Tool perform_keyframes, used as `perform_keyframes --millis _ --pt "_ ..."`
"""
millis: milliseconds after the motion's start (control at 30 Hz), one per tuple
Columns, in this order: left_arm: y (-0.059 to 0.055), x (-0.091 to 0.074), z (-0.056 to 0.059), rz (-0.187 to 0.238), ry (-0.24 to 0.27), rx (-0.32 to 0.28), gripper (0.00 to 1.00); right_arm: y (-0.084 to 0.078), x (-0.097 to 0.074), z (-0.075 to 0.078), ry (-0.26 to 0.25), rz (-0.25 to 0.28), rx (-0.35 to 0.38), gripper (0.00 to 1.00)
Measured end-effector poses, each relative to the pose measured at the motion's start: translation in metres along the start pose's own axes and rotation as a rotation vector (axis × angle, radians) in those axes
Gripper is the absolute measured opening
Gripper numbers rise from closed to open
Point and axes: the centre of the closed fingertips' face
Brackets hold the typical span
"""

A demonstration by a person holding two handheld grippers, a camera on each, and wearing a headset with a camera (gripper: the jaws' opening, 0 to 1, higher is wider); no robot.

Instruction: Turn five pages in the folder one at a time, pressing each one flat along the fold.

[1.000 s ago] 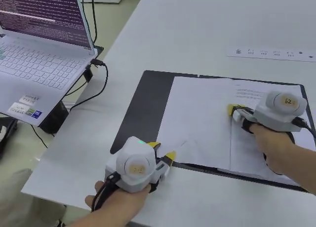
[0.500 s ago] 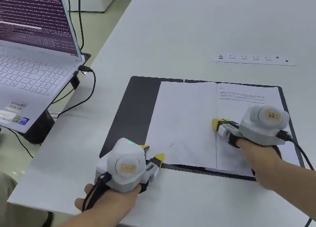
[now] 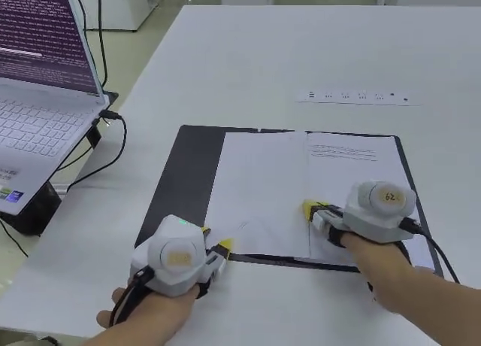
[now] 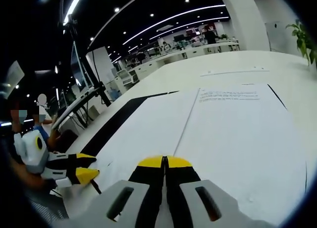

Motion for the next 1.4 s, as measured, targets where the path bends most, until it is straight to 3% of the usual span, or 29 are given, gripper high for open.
perform_keyframes --millis 633,767,1000,1133,1400 --pt "-0.001 0.0 0.0 -0.007 0.0 0.003 0.24 -0.042 -0.04 -0.026 0.082 -0.099 -0.028 0.0" --pt "-0.001 0.0 0.0 -0.012 -0.004 0.006 0.24 -0.05 -0.047 -0.034 0.117 -0.148 -0.016 0.0" --pt "-0.001 0.001 0.0 -0.021 -0.012 0.016 0.24 -0.057 -0.065 -0.04 0.133 -0.173 0.036 0.0" --pt "-0.001 0.001 0.0 -0.031 -0.013 0.021 0.24 -0.051 -0.078 -0.045 0.146 -0.139 0.079 0.0" --pt "0.0 0.002 0.001 -0.072 -0.014 0.024 0.24 -0.019 -0.108 -0.057 0.169 -0.018 0.199 0.0"
Point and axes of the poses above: the centre of the closed fingertips' face, and the gripper's own axes: x roughly forward along the fingers, z roughly to its right, y roughly out of its top, and after that the axes turned 1 degree about -z, right-handed
